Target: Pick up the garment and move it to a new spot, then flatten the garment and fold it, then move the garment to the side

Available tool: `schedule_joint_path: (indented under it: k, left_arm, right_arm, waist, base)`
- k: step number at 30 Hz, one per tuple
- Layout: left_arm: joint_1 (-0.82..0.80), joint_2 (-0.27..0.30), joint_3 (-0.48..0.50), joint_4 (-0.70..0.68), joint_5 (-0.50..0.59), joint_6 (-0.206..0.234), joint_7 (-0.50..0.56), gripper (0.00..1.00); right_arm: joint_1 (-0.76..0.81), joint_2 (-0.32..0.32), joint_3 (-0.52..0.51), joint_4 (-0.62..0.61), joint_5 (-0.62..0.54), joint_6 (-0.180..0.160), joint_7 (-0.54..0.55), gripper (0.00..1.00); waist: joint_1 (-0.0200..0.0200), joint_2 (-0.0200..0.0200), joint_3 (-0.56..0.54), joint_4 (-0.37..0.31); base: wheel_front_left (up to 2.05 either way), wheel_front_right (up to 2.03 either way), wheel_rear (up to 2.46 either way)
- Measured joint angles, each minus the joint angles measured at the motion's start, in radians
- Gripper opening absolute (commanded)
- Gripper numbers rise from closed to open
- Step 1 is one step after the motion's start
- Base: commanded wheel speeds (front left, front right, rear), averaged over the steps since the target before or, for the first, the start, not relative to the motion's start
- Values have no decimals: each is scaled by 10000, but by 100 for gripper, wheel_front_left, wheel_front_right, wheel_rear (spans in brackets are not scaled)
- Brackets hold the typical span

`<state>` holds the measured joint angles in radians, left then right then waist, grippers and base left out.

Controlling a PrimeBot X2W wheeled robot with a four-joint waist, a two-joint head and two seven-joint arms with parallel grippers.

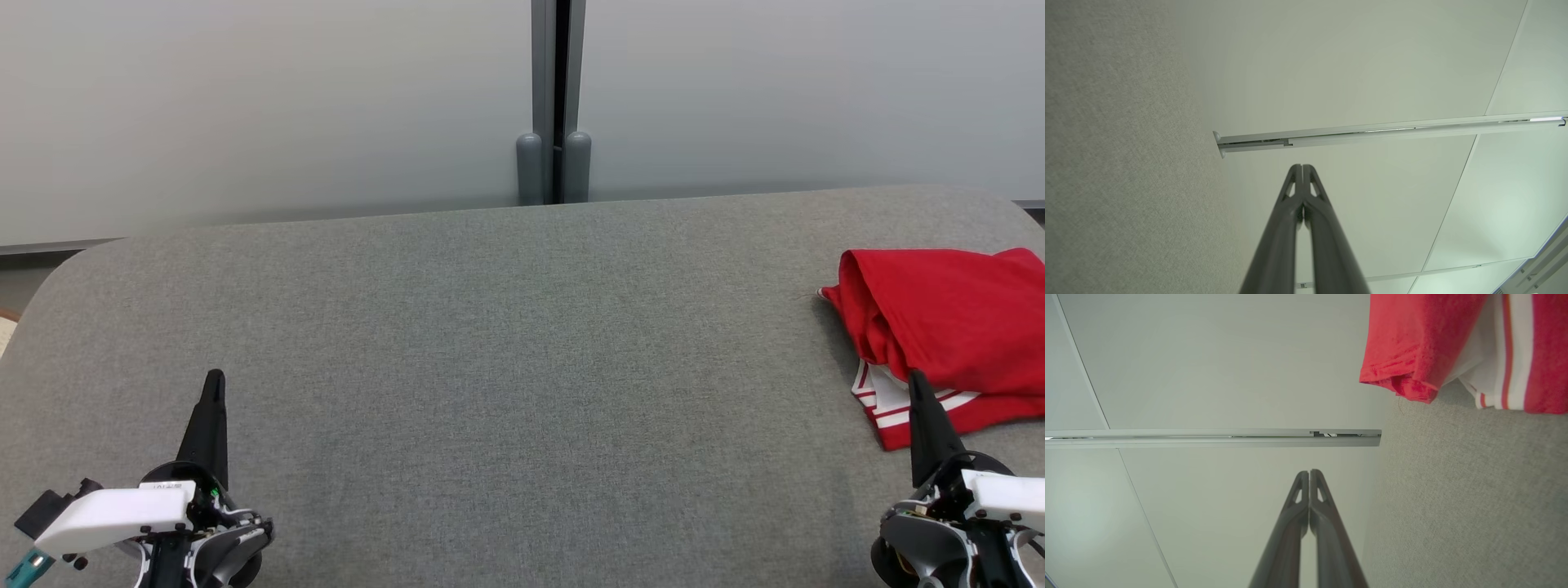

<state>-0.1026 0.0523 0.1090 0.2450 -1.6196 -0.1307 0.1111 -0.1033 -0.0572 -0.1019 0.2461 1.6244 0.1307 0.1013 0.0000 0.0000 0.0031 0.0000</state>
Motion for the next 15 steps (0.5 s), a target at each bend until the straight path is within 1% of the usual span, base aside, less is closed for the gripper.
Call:
schedule_joint_path:
  k: [15]
  left_arm:
    - [-1,-6,12,0,4,0,2,0]
  right_arm:
    - [-1,15,-31,2,-17,0,33,0]
  waist:
    - [0,0,0,0]
  base:
    - [0,0,0]
